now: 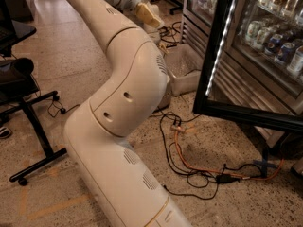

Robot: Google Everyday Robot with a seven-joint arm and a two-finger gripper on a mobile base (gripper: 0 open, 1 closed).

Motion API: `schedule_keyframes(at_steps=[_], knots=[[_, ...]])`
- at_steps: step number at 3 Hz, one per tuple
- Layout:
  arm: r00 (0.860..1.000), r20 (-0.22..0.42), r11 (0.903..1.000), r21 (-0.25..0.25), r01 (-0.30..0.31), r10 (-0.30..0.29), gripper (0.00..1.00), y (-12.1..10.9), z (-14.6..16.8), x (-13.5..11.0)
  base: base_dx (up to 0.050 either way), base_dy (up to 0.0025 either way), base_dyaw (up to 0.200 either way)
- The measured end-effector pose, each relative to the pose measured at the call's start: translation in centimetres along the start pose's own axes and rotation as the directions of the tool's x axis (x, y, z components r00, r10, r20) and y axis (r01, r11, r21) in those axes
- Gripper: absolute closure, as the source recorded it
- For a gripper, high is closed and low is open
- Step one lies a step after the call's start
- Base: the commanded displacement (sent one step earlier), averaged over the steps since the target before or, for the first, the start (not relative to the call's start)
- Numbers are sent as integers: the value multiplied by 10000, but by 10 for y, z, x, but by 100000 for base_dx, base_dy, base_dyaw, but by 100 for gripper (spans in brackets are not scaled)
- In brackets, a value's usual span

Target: Close left fridge door

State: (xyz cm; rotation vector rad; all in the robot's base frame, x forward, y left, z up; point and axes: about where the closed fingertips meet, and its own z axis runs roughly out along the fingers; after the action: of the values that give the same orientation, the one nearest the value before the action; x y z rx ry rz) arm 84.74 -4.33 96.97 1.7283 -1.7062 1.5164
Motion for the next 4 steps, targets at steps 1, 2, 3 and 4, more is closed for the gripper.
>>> schedule_keyframes(at_steps=[1, 2, 3, 4], knots=[[9986, -530, 9978, -657, 45, -80, 0, 19, 25, 2, 0, 0, 0], [9837, -1716, 9829, -1828, 213, -533, 0, 55, 72, 16, 0, 0, 0], [9849, -1649, 9868, -1601, 252, -519, 0, 50, 78, 15, 0, 0, 0], [9952, -867, 9907, -1317, 333, -450, 0, 43, 77, 9, 0, 0, 0]])
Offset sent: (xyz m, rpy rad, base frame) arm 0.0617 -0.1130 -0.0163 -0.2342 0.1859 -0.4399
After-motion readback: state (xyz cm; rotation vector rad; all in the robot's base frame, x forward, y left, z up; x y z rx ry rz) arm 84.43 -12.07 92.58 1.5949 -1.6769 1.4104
